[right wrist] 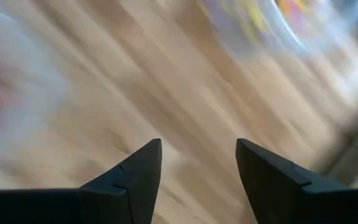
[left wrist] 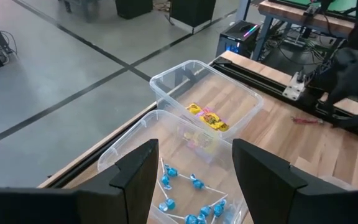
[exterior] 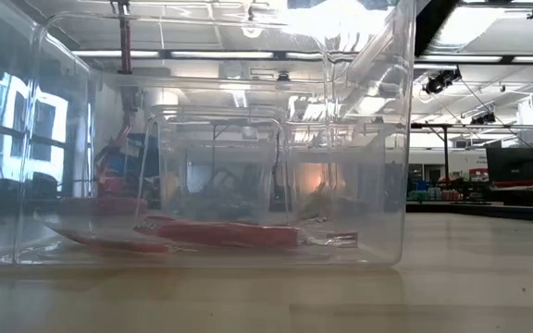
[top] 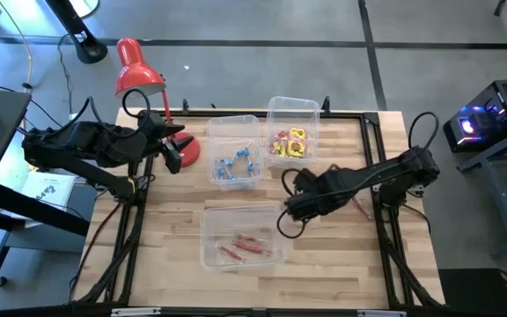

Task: Sort candy
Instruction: Put the red gummy into the bottom transparent bin

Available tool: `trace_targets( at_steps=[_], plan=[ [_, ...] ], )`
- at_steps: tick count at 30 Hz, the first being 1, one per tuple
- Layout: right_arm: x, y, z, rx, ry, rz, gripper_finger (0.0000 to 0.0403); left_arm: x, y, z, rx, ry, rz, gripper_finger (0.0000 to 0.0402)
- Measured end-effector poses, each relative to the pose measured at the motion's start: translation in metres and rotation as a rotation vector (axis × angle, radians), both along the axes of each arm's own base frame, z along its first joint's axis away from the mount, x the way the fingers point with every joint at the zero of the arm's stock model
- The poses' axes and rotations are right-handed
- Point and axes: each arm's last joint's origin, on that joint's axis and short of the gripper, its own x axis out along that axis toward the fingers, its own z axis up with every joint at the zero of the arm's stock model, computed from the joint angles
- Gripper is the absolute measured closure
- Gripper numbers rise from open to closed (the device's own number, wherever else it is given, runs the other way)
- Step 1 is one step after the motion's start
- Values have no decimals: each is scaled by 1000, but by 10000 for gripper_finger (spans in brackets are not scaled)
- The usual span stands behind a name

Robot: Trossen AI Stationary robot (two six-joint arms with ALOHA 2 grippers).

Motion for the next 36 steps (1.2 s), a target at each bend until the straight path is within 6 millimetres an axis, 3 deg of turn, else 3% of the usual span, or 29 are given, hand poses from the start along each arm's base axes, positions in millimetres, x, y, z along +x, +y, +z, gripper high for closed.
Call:
trace_targets(
  at_steps=[4,9,17,22,28,36],
  plan=[
    [-17,-2,-40,99,140,-10,204,0,0,0,-1,0,-2,202],
    [-58,-18,-86,181,325,-171,204,0,0,0,-1,1,-3,202],
    [-111,-56,-132,322,375,-450,204,0,0,0,4,4,-6,202],
    [-117,-67,-156,389,356,-429,204,0,0,0,4,2,-5,202],
    [-120,-76,-174,400,510,-327,204,0,0,1,4,-6,-3,202],
    [-115,-83,-198,437,581,-195,204,0,0,1,-1,-10,1,202]
  ],
)
